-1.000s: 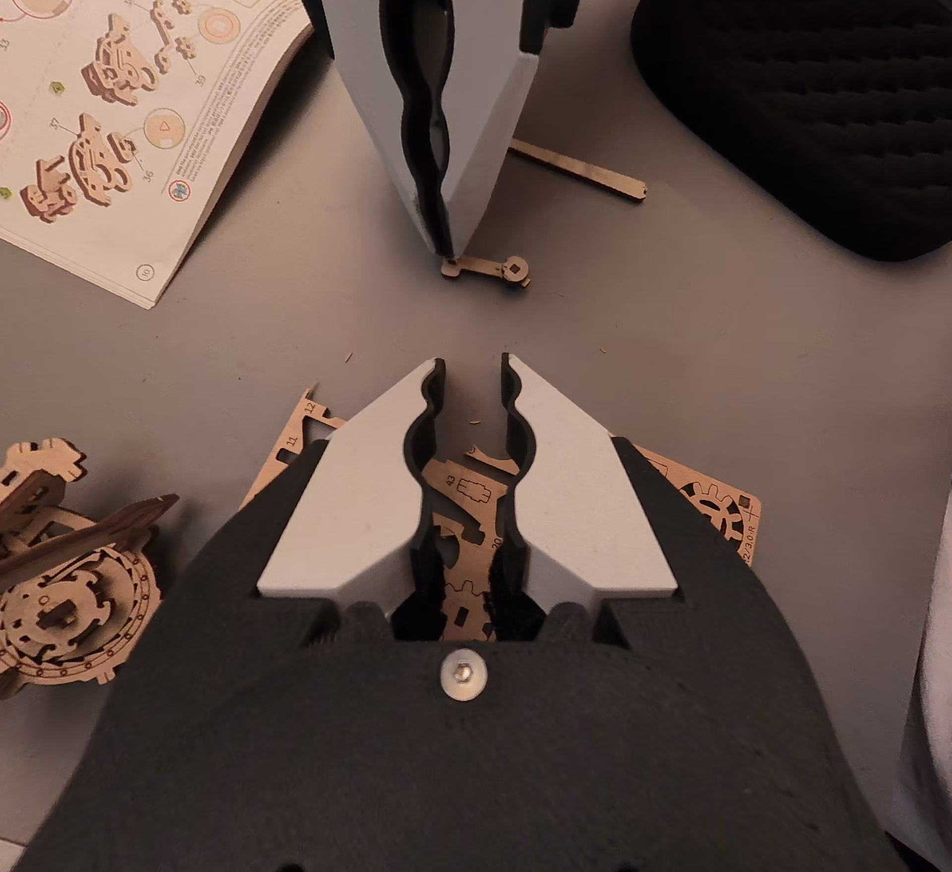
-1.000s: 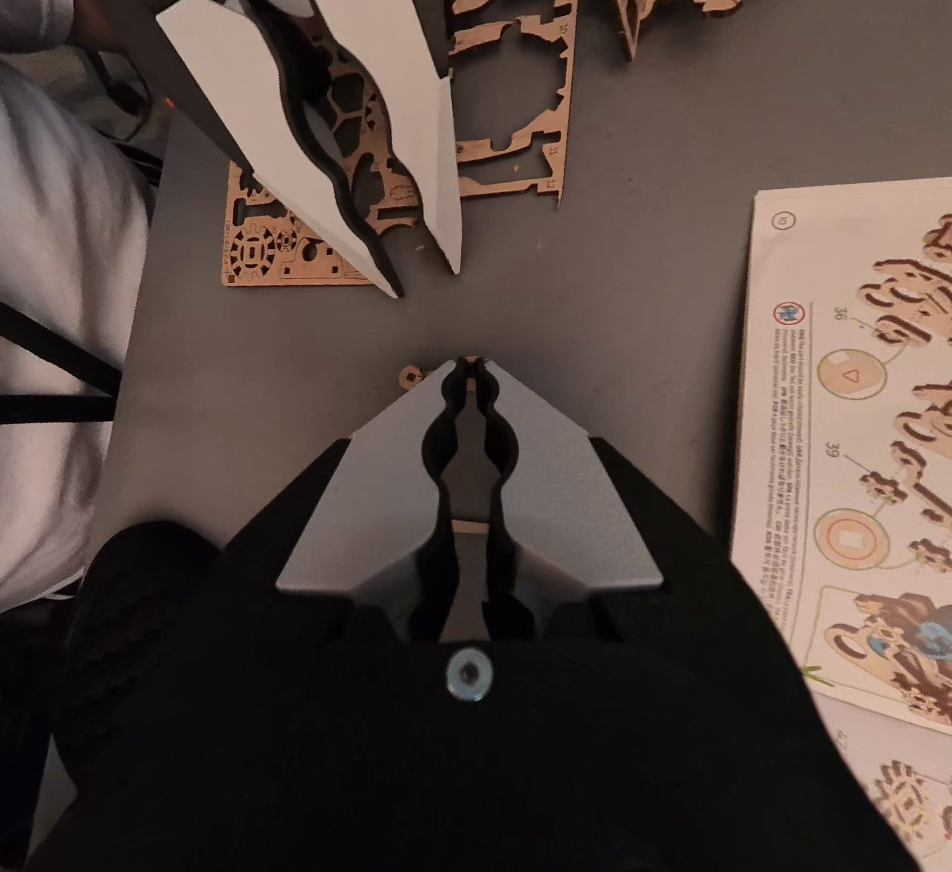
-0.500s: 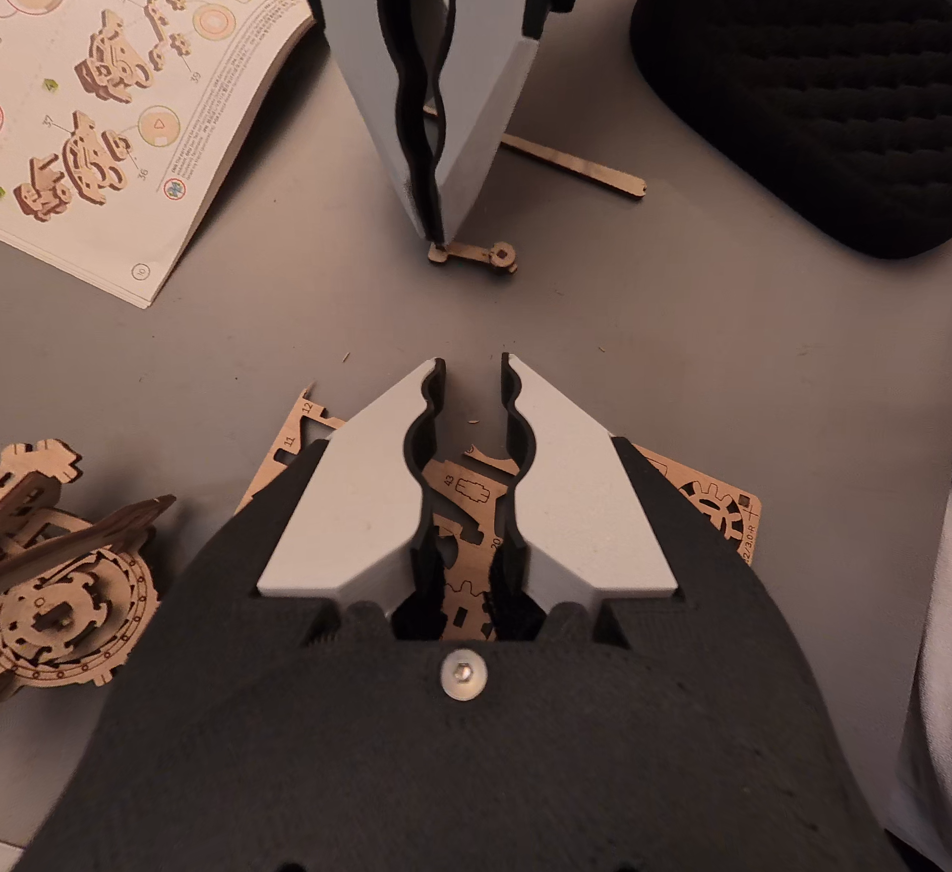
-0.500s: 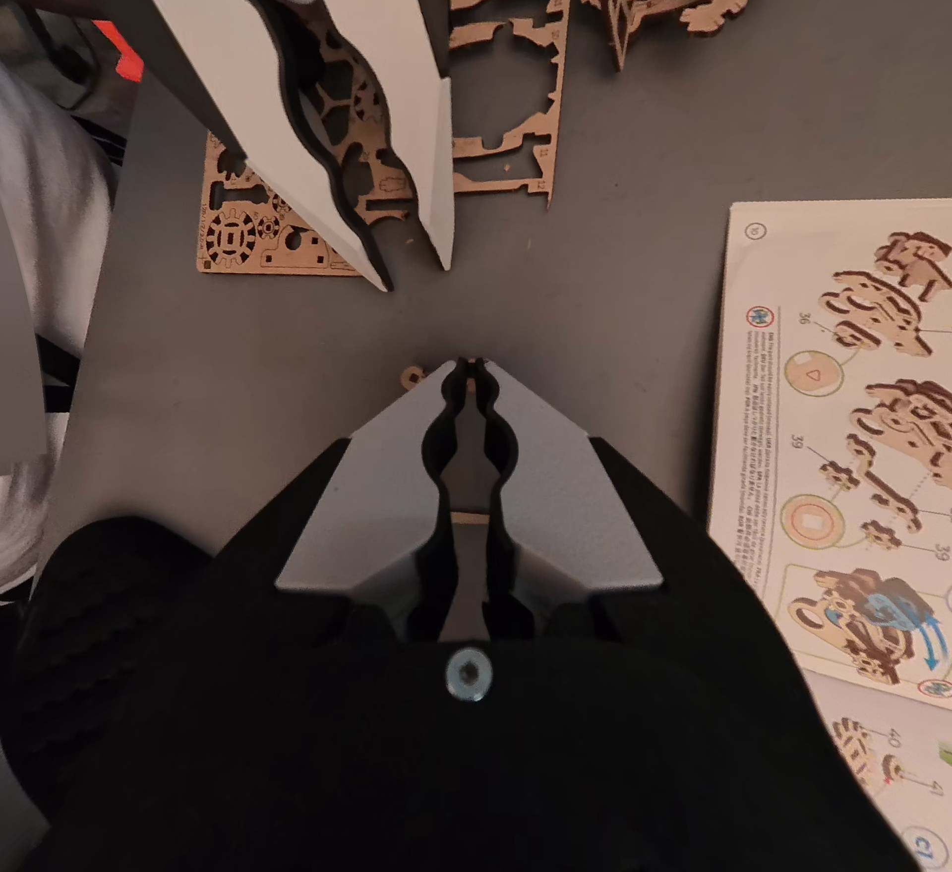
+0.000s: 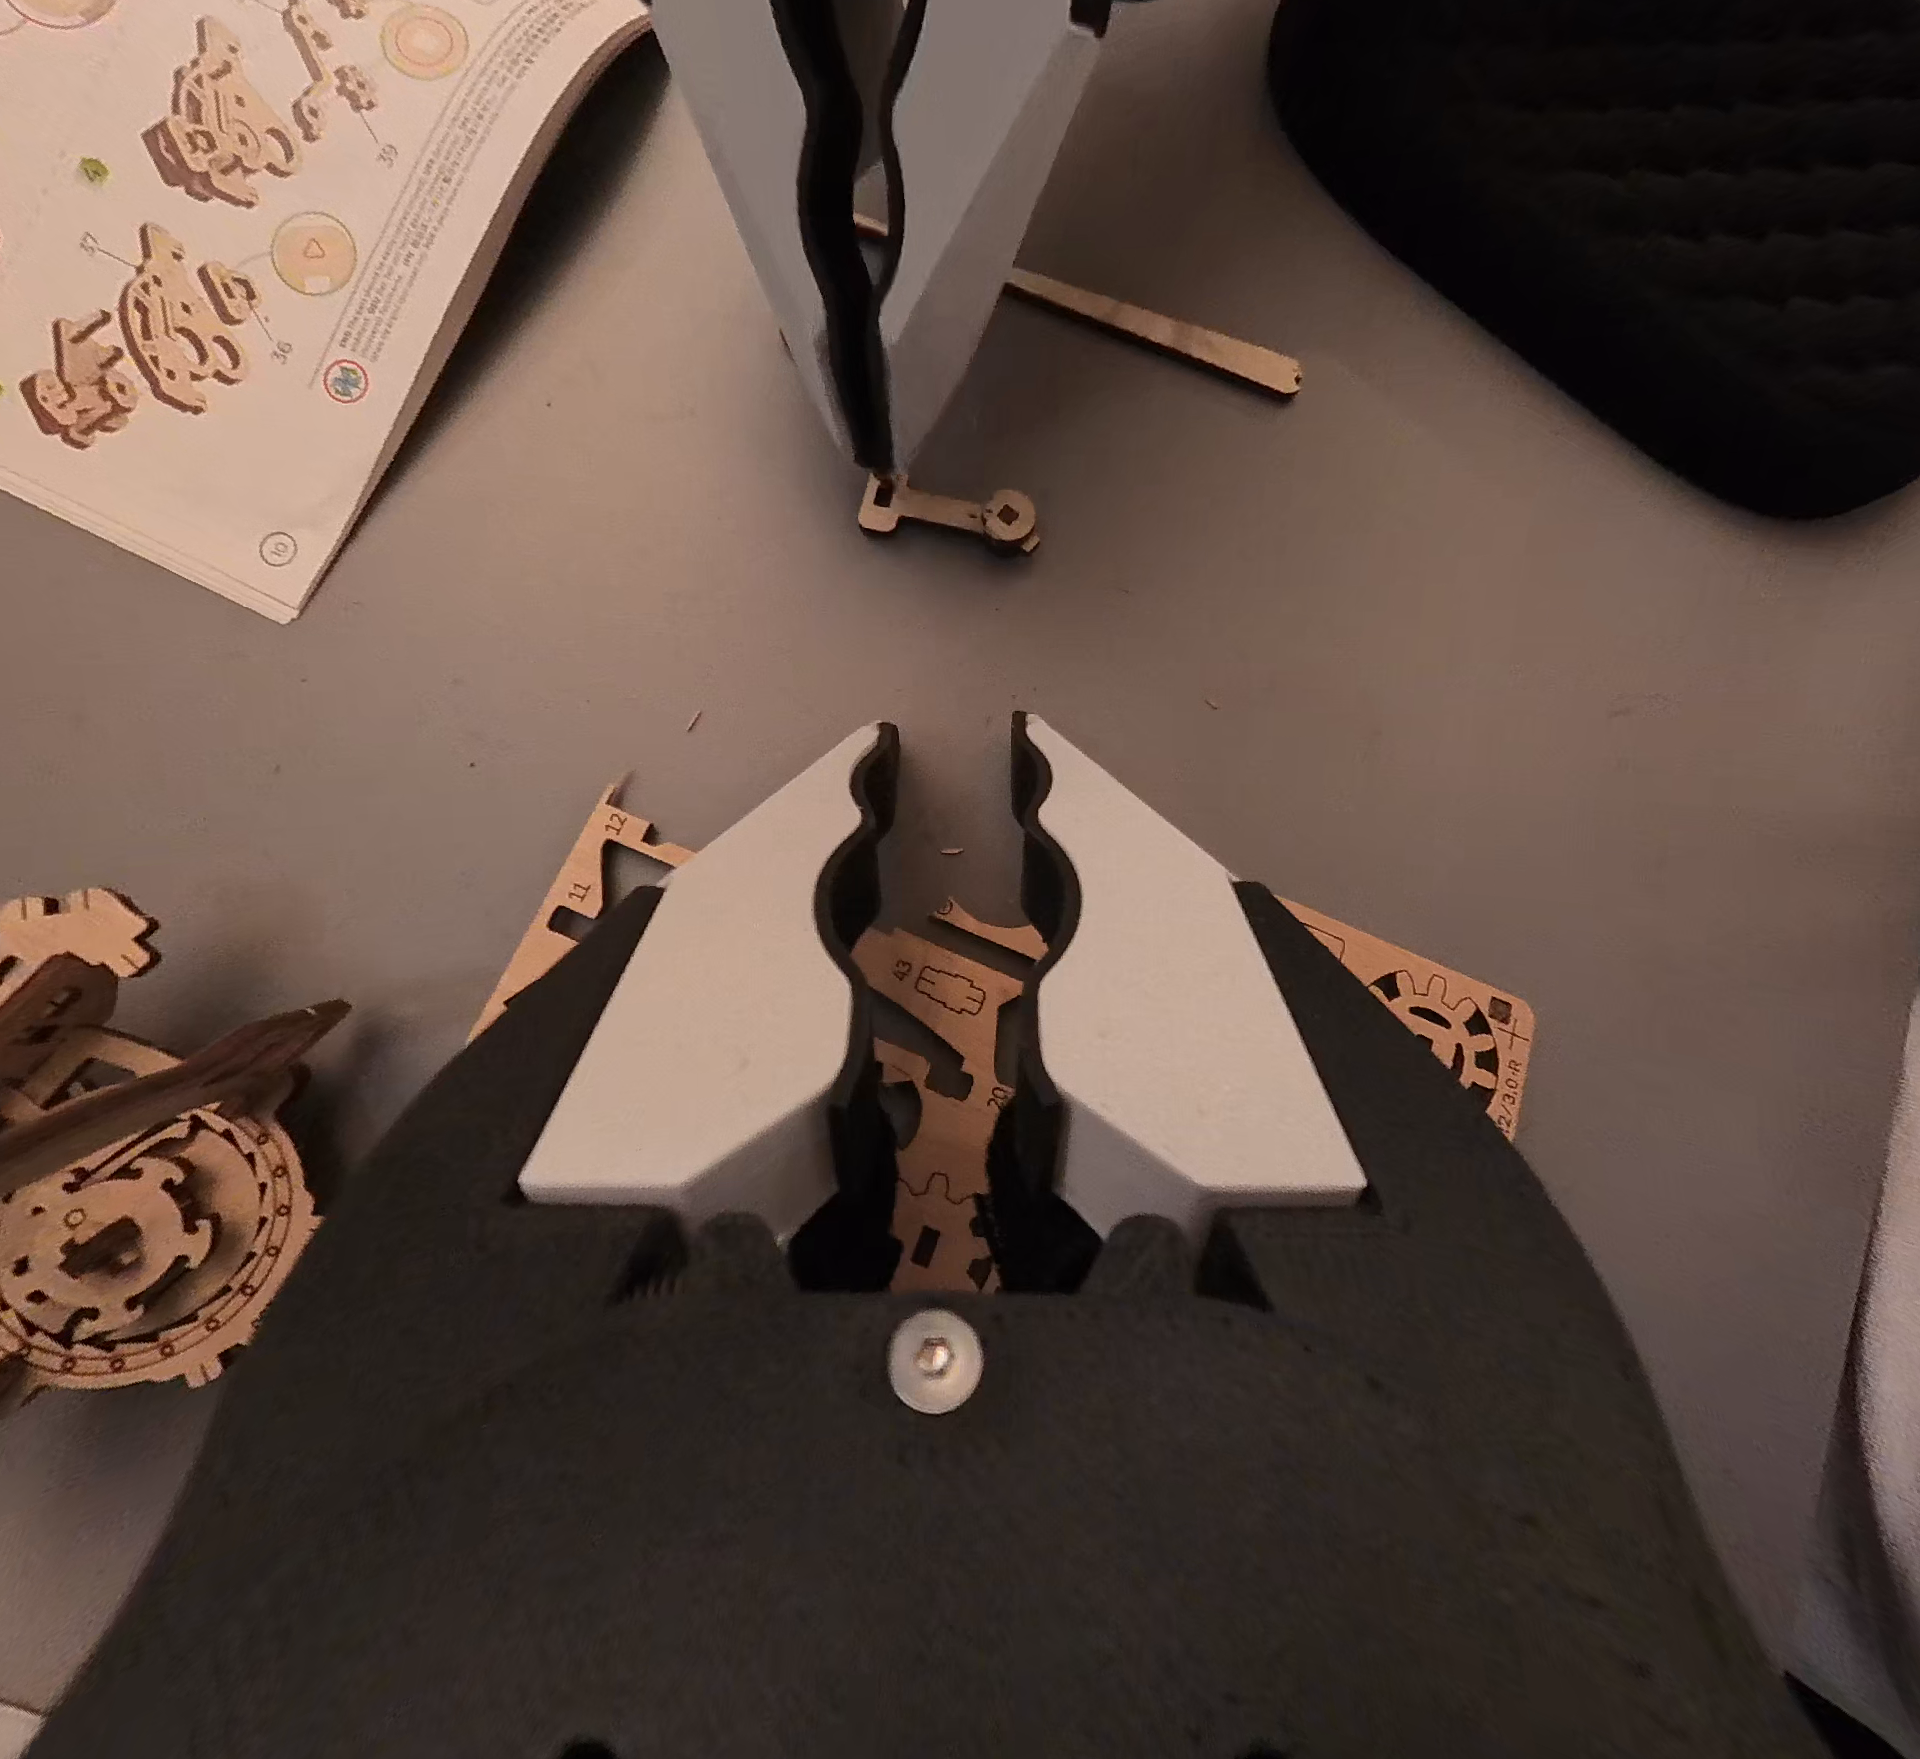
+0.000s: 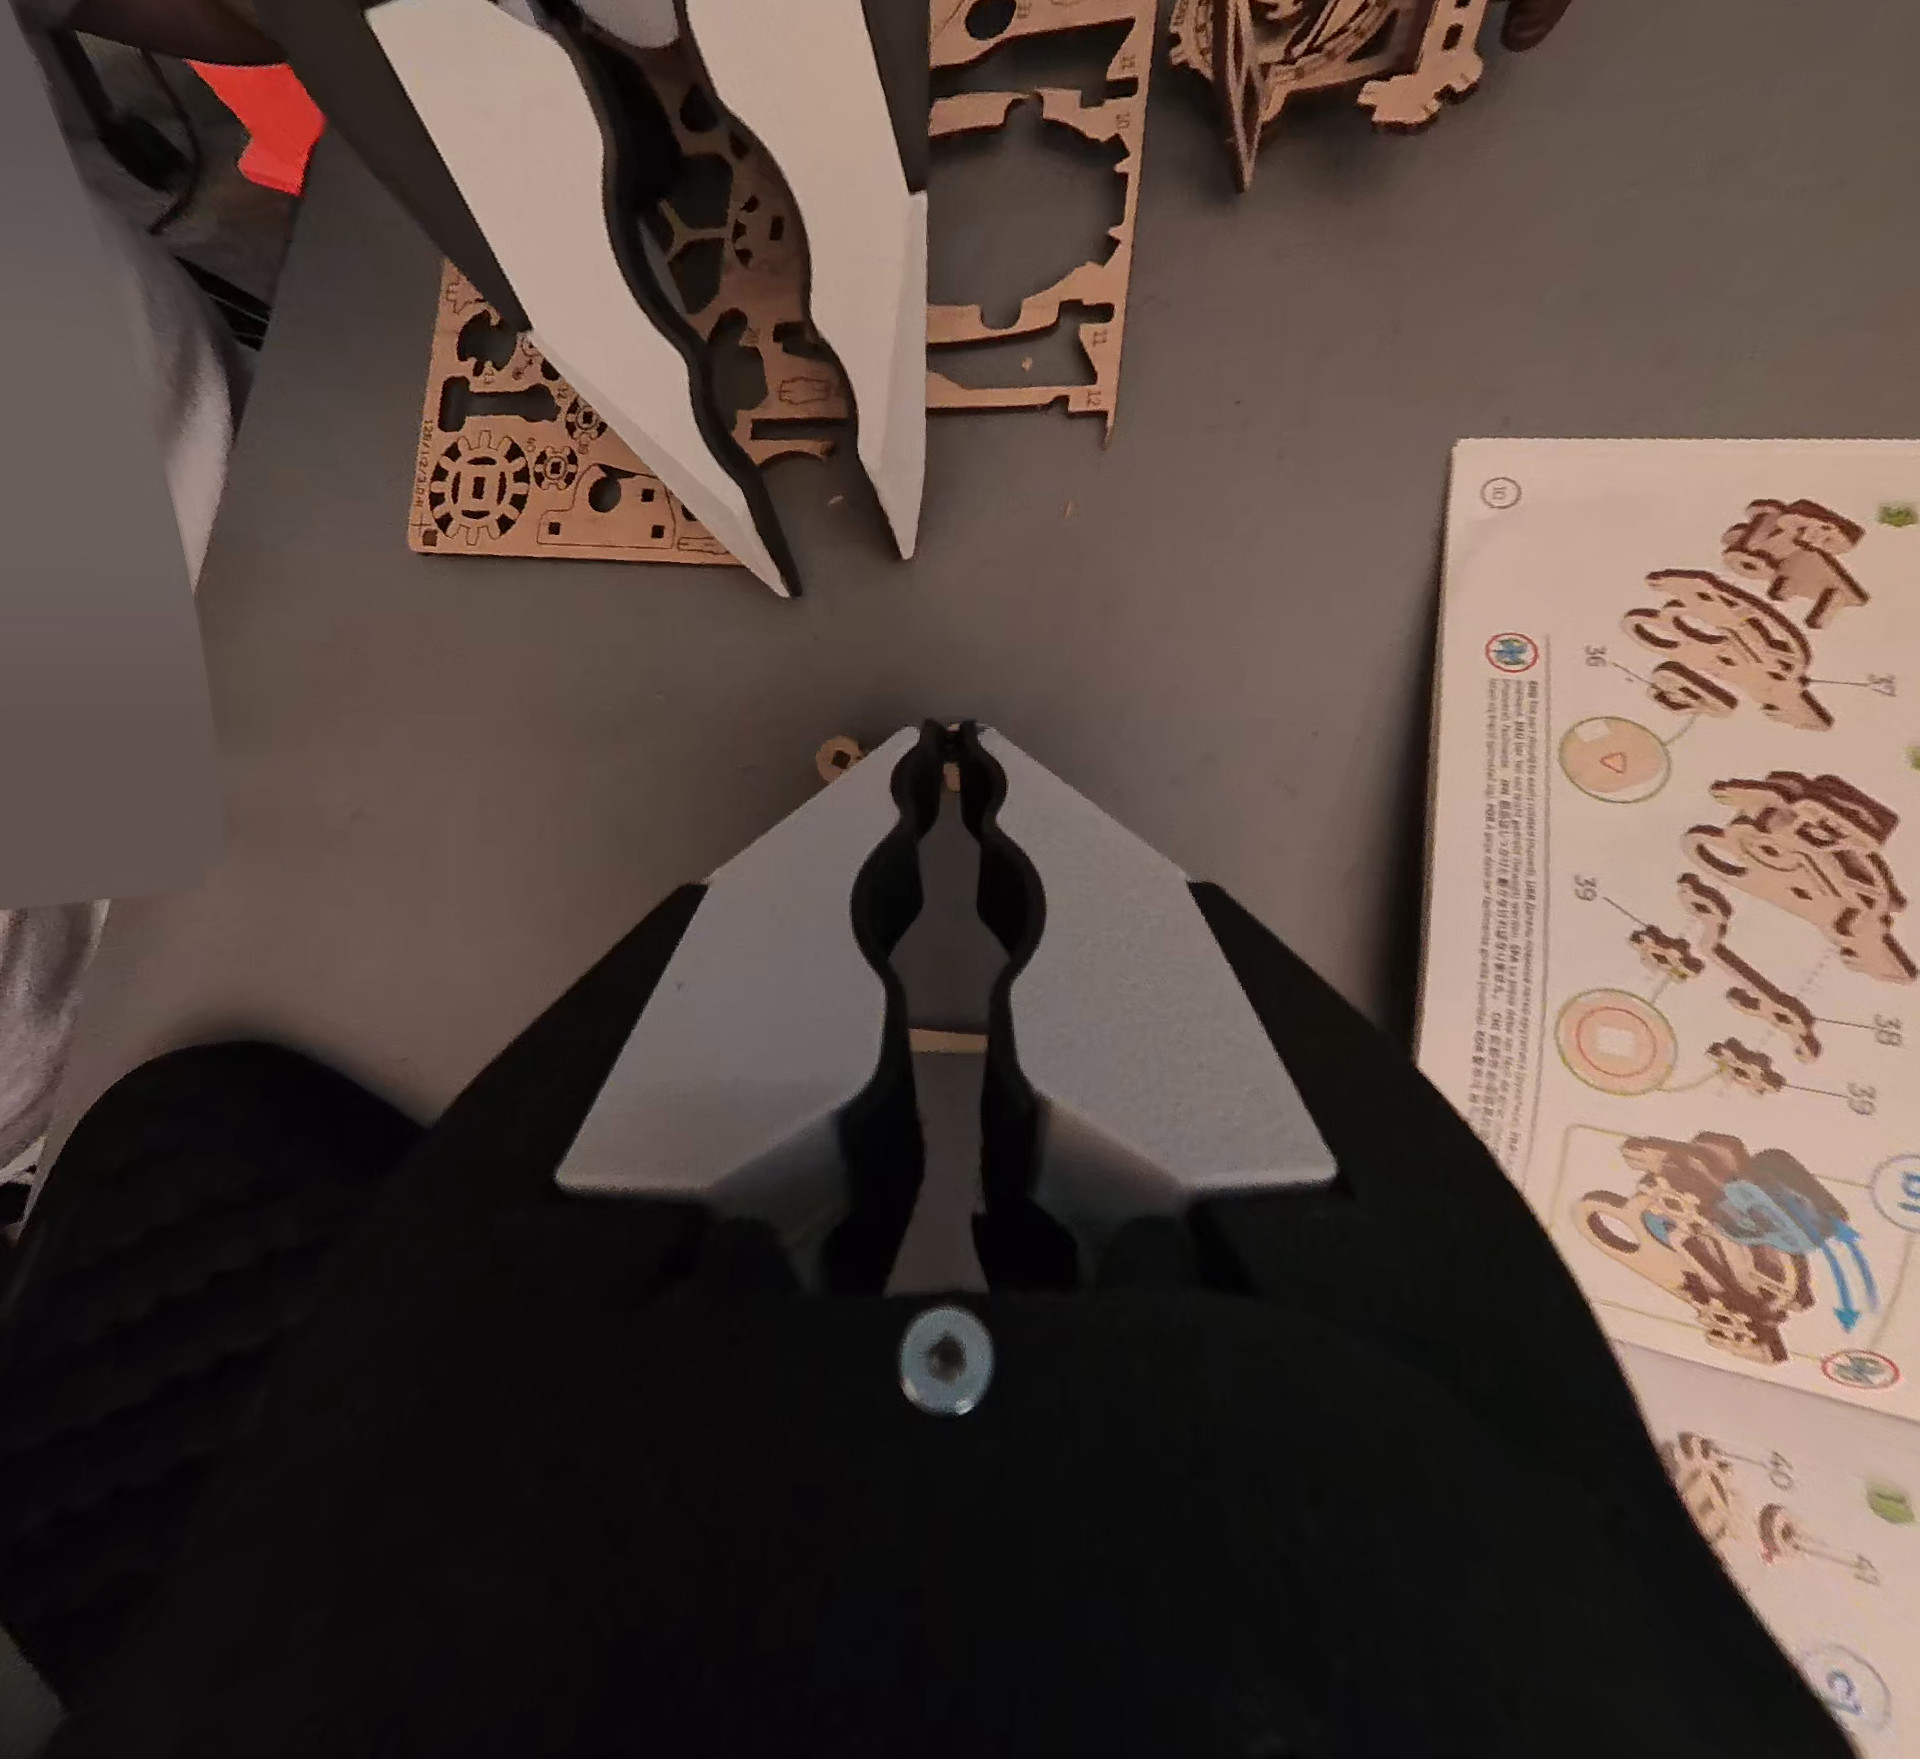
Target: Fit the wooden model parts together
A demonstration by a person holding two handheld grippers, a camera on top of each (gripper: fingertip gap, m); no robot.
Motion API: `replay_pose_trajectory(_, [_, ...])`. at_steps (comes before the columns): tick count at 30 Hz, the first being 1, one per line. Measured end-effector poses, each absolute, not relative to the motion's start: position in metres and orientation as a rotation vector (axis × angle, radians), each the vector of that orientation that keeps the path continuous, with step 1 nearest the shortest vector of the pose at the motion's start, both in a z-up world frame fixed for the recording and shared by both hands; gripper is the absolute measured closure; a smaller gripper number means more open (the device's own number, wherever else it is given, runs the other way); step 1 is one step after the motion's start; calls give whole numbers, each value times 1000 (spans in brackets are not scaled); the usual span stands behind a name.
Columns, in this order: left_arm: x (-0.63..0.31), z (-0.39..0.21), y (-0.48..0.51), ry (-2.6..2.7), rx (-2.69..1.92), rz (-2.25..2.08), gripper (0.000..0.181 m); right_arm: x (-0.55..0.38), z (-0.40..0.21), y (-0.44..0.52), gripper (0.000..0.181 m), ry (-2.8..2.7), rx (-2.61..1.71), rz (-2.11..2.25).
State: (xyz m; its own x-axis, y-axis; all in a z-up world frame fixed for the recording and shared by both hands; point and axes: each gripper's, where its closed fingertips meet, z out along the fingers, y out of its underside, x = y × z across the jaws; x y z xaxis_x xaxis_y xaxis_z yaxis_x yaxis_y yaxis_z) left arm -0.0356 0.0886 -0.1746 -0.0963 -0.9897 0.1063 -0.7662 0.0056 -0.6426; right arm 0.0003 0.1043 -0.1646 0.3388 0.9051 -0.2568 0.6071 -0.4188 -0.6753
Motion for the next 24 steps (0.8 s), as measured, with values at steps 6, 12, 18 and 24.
replay_pose_trajectory(6, [-36,-175,89,1913,-1807,-809,161,0,-165,106,180,-1330,-2131,845])
replay_pose_trajectory(12, [-36,-175,89,1913,-1808,-808,161,0,-167,105,180,-1333,-2138,851])
replay_pose_trajectory(18, [-36,-176,88,1916,-1808,-805,161,0,-170,106,180,-1331,-2149,846])
replay_pose_trajectory(24, [-36,-175,89,1914,-1808,-806,162,-1,-170,105,180,-1338,-2135,836])
